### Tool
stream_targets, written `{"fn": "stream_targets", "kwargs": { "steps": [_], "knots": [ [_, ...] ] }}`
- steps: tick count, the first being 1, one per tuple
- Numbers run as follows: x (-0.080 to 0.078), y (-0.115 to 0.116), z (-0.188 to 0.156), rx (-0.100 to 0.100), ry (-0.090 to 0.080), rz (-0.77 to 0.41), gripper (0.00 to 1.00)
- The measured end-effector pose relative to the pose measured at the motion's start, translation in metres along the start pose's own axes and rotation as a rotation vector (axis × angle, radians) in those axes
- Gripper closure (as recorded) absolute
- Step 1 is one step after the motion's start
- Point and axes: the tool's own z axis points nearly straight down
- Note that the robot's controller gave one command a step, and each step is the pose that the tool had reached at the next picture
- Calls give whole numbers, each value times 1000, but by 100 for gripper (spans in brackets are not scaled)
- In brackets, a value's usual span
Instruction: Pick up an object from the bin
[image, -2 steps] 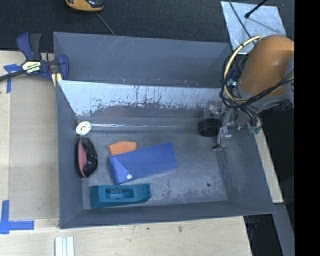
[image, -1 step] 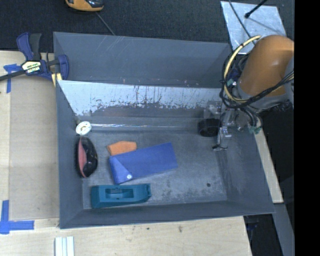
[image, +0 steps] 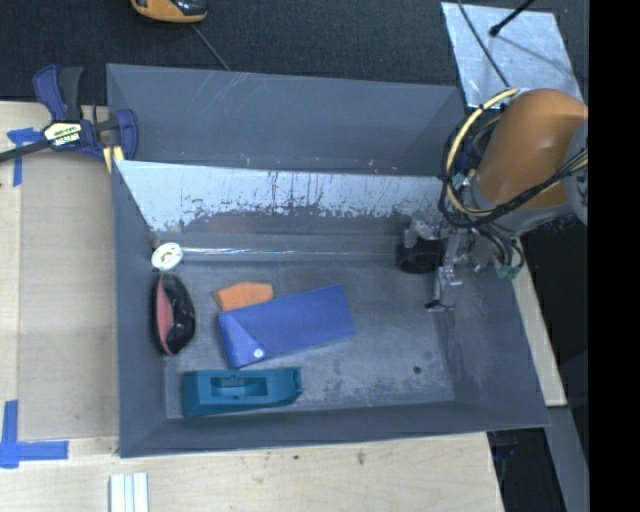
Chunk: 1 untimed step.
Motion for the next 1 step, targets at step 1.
{"fn": "stream_targets", "kwargs": {
  "steps": [1],
  "knots": [
    [-8,-9,9,-3,-4,137,0]
  ]
}}
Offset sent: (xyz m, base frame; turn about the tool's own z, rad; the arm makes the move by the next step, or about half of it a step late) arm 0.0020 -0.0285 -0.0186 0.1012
